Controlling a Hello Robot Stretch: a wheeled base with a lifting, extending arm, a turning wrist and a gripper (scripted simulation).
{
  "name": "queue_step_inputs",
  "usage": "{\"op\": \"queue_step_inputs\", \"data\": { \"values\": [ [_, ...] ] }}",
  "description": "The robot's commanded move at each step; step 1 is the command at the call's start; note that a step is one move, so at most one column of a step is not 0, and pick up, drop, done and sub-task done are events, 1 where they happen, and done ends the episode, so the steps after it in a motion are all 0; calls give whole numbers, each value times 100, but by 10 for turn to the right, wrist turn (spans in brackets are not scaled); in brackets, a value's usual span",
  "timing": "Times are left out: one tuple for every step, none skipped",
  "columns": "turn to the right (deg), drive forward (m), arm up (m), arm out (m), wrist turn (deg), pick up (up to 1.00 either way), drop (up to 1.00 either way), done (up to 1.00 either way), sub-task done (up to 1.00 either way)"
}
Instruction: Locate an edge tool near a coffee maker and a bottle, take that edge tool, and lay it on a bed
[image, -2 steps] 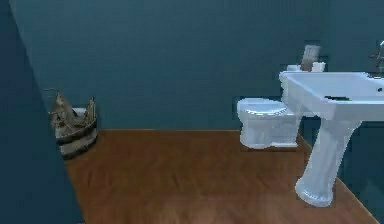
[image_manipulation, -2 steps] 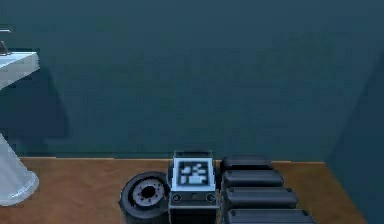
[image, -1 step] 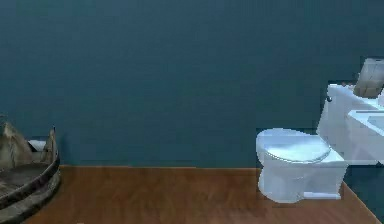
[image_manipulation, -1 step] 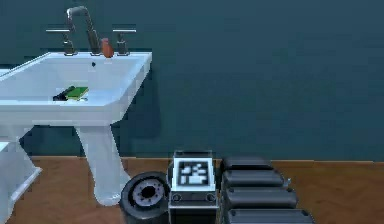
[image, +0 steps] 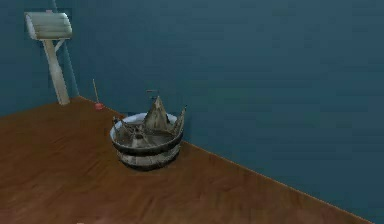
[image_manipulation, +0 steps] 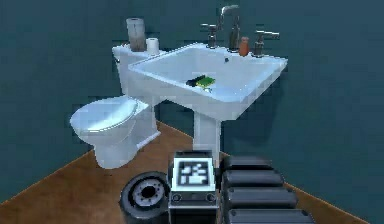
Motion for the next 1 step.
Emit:
{"op": "queue_step_inputs", "data": {
  "values": [
    [0,25,0,0,0,0,0,0,0]
  ]
}}
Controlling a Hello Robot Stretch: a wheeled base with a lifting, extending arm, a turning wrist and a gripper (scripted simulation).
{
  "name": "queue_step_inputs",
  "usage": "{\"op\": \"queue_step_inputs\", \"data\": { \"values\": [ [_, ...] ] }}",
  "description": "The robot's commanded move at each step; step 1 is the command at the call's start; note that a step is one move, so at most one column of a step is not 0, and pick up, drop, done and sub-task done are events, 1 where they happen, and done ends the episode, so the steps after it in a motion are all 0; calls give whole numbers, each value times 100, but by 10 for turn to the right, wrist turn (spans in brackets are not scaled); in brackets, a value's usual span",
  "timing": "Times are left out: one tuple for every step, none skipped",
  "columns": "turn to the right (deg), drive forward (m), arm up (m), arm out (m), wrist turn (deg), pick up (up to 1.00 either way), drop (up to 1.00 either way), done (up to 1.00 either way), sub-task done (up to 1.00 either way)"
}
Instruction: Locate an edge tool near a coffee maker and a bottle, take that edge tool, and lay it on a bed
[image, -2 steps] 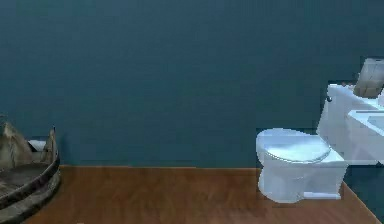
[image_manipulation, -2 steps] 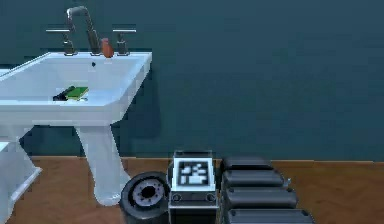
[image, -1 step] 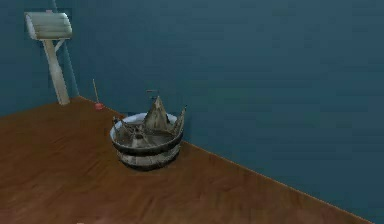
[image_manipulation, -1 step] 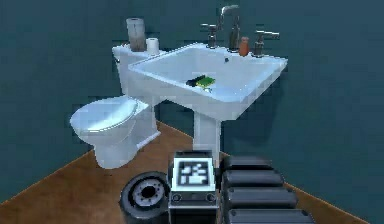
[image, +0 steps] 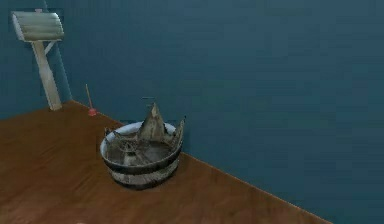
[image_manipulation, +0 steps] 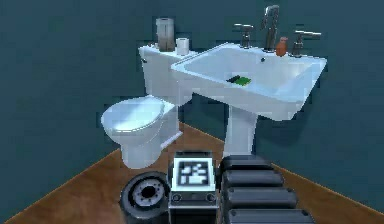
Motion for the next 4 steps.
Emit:
{"op": "queue_step_inputs", "data": {
  "values": [
    [-450,0,0,0,0,0,0,0,0],
    [-30,0,0,0,0,0,0,0,0],
    [450,0,0,0,0,0,0,0,0],
    [120,0,0,0,0,0,0,0,0]
  ]
}}
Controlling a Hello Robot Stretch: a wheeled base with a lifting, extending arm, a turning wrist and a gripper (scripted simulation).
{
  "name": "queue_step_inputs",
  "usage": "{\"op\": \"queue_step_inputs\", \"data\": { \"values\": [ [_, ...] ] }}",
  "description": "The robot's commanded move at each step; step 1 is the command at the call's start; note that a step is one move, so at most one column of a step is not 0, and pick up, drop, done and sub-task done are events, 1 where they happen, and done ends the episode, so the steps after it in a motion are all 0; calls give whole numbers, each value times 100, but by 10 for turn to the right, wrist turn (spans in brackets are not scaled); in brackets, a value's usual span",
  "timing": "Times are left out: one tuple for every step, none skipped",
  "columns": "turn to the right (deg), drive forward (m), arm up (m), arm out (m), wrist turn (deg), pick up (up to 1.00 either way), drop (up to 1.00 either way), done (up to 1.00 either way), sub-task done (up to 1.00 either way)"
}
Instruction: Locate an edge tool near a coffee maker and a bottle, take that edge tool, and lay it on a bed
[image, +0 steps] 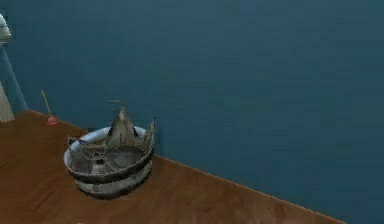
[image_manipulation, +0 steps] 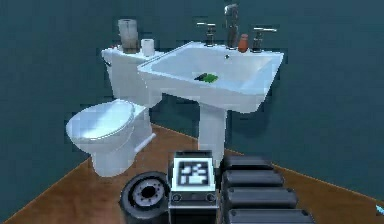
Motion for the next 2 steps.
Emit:
{"op": "queue_step_inputs", "data": {
  "values": [
    [0,30,0,0,0,0,0,0,0],
    [-450,0,0,0,0,0,0,0,0]
  ]
}}
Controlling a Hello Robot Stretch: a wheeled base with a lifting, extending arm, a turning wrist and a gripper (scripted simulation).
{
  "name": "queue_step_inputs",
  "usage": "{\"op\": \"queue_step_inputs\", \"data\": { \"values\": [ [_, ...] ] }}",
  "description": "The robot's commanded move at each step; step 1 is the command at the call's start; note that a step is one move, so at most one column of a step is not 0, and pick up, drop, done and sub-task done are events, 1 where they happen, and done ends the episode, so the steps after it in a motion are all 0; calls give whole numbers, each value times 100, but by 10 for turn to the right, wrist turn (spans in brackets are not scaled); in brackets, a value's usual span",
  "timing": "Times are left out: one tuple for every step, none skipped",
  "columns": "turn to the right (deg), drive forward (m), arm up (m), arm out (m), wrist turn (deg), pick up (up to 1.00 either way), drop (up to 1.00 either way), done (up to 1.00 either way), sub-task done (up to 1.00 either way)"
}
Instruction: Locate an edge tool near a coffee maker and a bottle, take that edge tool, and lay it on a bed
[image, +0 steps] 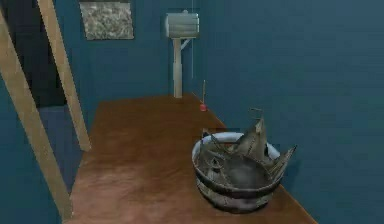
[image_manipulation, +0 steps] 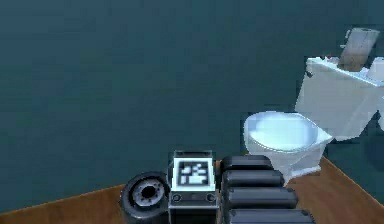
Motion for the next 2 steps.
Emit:
{"op": "queue_step_inputs", "data": {
  "values": [
    [-270,0,0,0,0,0,0,0,0],
    [0,100,0,0,0,0,0,0,0]
  ]
}}
